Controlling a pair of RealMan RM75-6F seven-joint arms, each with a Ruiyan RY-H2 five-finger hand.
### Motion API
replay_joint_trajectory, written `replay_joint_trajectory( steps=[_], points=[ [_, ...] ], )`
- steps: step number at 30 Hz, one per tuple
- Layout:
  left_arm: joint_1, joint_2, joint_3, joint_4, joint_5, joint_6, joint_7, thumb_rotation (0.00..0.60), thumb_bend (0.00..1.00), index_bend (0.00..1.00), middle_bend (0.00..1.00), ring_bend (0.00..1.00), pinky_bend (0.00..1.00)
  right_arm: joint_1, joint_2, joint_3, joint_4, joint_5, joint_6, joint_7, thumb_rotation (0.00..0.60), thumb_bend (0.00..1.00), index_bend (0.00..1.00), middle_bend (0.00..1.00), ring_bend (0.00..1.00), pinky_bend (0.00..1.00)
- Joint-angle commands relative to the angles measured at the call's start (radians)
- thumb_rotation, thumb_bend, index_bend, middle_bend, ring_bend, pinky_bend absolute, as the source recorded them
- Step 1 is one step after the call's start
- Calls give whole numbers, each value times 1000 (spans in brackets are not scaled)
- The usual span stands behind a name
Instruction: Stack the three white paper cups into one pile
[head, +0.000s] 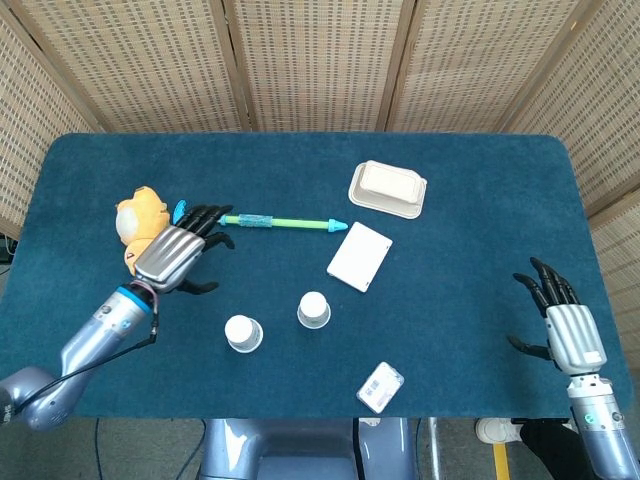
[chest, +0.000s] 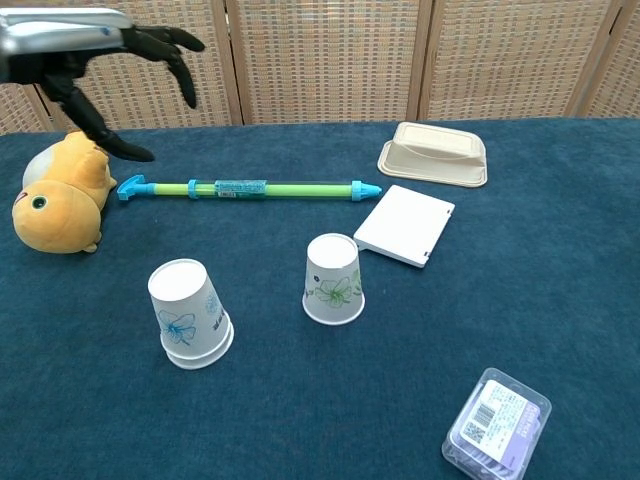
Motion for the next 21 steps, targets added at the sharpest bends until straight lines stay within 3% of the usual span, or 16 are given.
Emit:
replay_joint_trajectory(
  steps=[1, 6, 21],
  points=[
    [-132, -72, -20, -2, -131, -114, 165, 600, 229, 350, 0, 0, 41, -11, 5, 15, 10, 1, 2, 30, 600, 222, 194, 0, 0, 164],
    [-228, -149, 18, 16, -259, -137, 345, 600, 229, 349, 0, 0, 41, -21, 10, 35, 19, 1, 1, 65, 600, 221, 199, 0, 0, 165],
    [-412, -333, 90, 85, -572, -61, 602, 600, 229, 259, 0, 0, 41, -48, 20, 74, 41, -5, 4, 149, 600, 221, 208, 0, 0, 164]
  ],
)
